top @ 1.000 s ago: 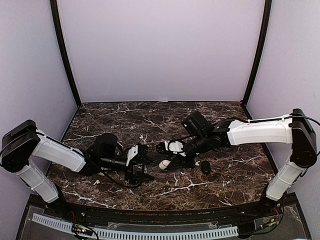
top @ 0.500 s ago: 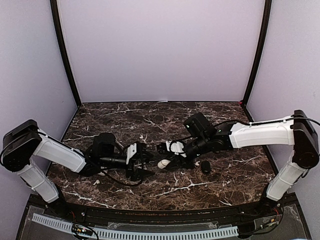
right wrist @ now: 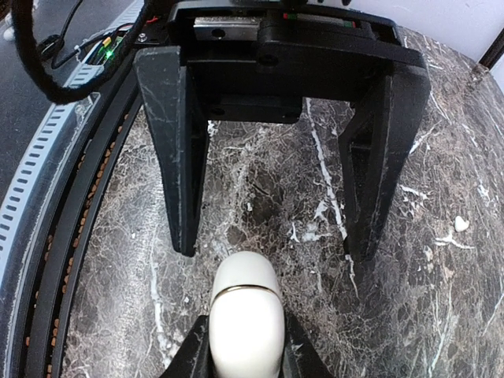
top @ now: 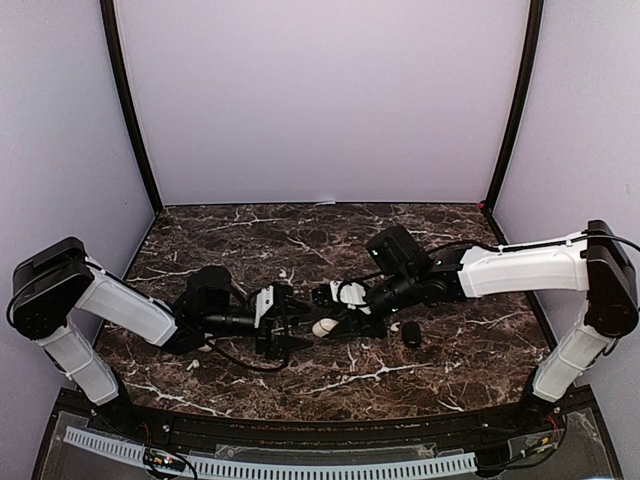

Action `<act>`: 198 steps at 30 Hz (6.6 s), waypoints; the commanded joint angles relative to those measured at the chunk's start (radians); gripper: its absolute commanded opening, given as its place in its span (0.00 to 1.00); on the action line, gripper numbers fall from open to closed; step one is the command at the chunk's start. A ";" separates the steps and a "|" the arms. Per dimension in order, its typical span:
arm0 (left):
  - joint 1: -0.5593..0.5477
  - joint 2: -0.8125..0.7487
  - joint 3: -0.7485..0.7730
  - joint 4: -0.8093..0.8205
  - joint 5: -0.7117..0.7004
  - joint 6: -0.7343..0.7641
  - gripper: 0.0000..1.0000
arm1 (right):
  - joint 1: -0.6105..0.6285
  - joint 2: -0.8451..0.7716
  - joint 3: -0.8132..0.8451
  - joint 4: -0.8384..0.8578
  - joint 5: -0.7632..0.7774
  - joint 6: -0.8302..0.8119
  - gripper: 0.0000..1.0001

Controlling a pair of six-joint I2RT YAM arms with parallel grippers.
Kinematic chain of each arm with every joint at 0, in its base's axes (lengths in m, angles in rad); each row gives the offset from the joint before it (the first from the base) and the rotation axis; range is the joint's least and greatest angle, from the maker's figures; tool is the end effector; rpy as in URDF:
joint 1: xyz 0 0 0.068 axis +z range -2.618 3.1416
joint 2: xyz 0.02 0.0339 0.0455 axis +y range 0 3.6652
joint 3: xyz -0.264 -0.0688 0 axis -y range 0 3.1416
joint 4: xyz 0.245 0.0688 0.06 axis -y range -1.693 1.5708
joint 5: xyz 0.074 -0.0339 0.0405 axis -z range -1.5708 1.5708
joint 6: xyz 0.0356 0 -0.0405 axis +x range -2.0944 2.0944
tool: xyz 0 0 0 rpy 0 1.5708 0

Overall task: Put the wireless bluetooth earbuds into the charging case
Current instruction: Pass from the right arm to the left, then open the charging case.

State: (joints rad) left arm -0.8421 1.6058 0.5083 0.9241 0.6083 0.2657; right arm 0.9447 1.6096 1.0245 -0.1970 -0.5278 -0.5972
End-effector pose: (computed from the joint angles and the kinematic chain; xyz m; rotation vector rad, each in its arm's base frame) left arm 0.1819 -0.2344 0.1688 1.3123 1.2449 -0.9440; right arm 0.1858 0.2876 0.2182 -1.8180 1.4940 0.7905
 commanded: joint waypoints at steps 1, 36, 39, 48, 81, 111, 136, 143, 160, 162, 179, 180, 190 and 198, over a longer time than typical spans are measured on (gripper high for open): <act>-0.008 0.018 0.028 0.033 0.030 -0.009 0.75 | 0.012 -0.023 -0.014 0.056 -0.013 0.019 0.20; -0.026 0.073 0.065 0.031 0.051 -0.016 0.35 | 0.036 0.027 0.020 0.054 0.032 0.034 0.19; -0.028 0.074 0.070 0.022 0.051 -0.015 0.31 | 0.037 0.026 0.021 0.055 0.033 0.035 0.19; -0.028 0.053 0.056 0.006 0.039 0.001 0.22 | 0.038 -0.003 -0.017 0.087 0.026 0.034 0.28; -0.029 0.044 0.021 0.026 0.120 -0.035 0.20 | -0.007 -0.150 -0.142 0.226 0.197 0.144 0.52; -0.029 0.052 0.029 0.038 0.119 -0.050 0.19 | -0.103 -0.327 -0.273 0.390 0.213 0.250 0.51; -0.029 0.028 0.023 0.026 0.116 -0.054 0.19 | -0.108 -0.477 -0.439 0.669 0.199 0.337 0.49; -0.029 0.028 0.025 0.025 0.111 -0.047 0.19 | -0.107 -0.441 -0.566 0.925 0.110 0.323 0.57; -0.029 0.024 0.032 0.011 0.116 -0.044 0.19 | -0.022 -0.226 -0.355 0.531 -0.077 0.067 0.54; -0.029 0.023 0.033 0.005 0.115 -0.041 0.19 | -0.011 -0.205 -0.333 0.502 -0.072 0.051 0.54; -0.031 0.030 0.035 0.001 0.111 -0.024 0.19 | 0.026 -0.100 -0.278 0.506 -0.027 0.112 0.52; -0.031 0.029 0.035 0.001 0.110 -0.023 0.19 | 0.026 -0.094 -0.275 0.504 -0.028 0.115 0.52; -0.034 0.026 0.029 -0.004 0.112 -0.023 0.19 | 0.025 -0.056 -0.240 0.533 0.059 0.177 0.52; -0.035 0.027 0.029 -0.013 0.116 -0.016 0.19 | 0.000 -0.058 -0.238 0.568 0.130 0.225 0.52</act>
State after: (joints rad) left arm -0.8677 1.6676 0.5232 0.9260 0.6914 0.2329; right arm 0.9596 1.5467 0.7601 0.2920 -0.4698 -0.4103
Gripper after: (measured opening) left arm 0.250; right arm 0.523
